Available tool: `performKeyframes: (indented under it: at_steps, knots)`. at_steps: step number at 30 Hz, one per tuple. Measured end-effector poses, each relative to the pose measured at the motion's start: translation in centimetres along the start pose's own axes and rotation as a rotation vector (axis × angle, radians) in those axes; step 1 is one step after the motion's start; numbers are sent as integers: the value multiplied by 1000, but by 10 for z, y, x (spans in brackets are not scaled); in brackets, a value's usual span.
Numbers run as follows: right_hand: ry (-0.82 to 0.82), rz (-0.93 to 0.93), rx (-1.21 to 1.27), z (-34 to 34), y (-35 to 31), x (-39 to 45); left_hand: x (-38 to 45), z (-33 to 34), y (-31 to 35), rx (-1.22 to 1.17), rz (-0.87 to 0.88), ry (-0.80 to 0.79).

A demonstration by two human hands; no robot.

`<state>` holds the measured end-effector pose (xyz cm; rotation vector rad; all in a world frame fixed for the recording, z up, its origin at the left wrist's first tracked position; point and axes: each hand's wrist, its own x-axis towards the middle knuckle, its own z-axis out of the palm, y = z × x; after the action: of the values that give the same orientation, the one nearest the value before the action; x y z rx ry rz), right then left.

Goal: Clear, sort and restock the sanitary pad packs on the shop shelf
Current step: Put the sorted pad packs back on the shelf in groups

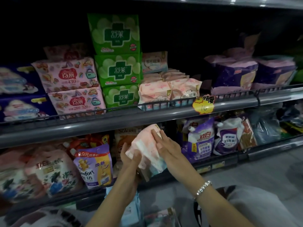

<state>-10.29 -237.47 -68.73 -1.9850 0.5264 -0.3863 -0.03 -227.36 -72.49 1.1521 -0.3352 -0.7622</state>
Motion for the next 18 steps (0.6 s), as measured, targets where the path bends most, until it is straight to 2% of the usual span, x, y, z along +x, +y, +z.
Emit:
performKeyframes:
  at_steps: [3, 7, 9, 11, 13, 18]
  knots:
    - [1, -25, 99, -1, 3, -1, 5, -12, -1, -1, 16, -54]
    - [102, -127, 121, -5, 5, 3, 7, -27, 9, -110, -97, -123]
    - [163, -107, 129, -8, 1, 3, 5, -28, 15, -83, -117, -148]
    - [194, -48, 22, -13, 0, 5, 3, -28, 18, -88, -116, -180]
    - [133, 40, -12, -16, 0, 6, 1, -29, 20, -130, -103, -220]
    - [-83, 118, 416, -19, 2, 5, 1, -29, 23, -89, -145, -294]
